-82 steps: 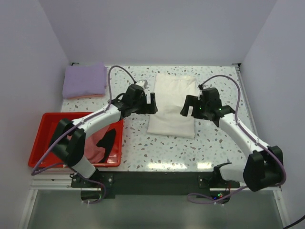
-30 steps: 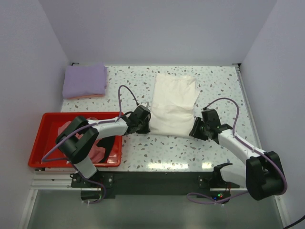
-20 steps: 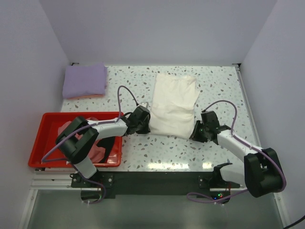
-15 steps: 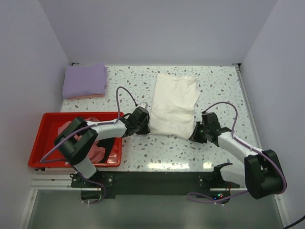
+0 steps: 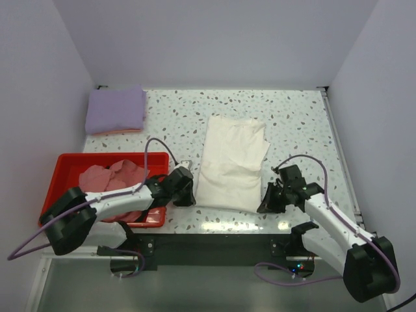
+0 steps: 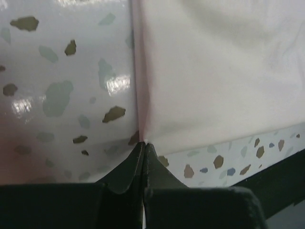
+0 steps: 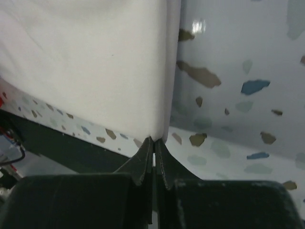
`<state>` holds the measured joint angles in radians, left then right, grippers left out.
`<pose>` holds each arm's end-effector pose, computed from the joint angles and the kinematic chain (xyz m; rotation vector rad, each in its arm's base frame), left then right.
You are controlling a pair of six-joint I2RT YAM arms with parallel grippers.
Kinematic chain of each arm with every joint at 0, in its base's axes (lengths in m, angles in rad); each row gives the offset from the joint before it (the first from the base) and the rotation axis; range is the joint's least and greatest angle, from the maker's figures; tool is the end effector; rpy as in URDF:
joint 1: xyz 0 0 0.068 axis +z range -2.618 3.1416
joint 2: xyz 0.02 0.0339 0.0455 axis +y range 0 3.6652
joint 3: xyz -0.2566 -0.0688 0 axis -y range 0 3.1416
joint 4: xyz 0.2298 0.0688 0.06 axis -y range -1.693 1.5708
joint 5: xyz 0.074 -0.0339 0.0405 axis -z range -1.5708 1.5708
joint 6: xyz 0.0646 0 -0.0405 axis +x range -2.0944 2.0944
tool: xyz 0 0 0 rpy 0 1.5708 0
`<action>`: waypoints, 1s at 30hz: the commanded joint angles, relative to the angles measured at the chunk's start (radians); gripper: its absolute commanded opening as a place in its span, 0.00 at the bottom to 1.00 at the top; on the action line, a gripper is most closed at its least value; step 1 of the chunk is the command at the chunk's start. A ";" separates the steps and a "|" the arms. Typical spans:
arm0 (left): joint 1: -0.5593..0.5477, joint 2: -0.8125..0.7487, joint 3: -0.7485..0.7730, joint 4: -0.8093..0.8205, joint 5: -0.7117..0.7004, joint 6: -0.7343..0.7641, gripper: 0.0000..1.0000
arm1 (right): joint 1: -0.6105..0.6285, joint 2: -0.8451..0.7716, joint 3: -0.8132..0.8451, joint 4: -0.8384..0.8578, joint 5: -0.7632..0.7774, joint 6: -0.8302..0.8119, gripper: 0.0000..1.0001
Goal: Fold and stack the t-shirts
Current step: Fold the tshirt
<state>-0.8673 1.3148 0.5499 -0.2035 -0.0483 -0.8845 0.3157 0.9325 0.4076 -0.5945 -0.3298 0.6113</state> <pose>0.1582 -0.1817 0.1318 -0.0428 2.6576 -0.5931 0.1408 0.0680 0.1348 0.3065 2.7851 0.7042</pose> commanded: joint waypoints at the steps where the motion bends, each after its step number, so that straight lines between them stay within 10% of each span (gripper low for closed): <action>1: -0.058 -0.125 0.062 -0.184 -0.034 -0.056 0.00 | 0.013 -0.034 0.124 -0.284 -0.149 -0.085 0.00; 13: -0.105 -0.433 0.246 -0.597 -0.093 -0.123 0.00 | 0.016 -0.081 0.399 -0.826 -0.370 -0.311 0.00; 30: -0.105 -0.450 0.478 -0.686 -0.398 -0.045 0.00 | 0.016 -0.046 0.563 -0.788 -0.434 -0.277 0.00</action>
<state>-0.9764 0.8471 0.9695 -0.8776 -0.2909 -0.9722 0.3275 0.8799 0.9470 -1.2953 -0.7803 0.3016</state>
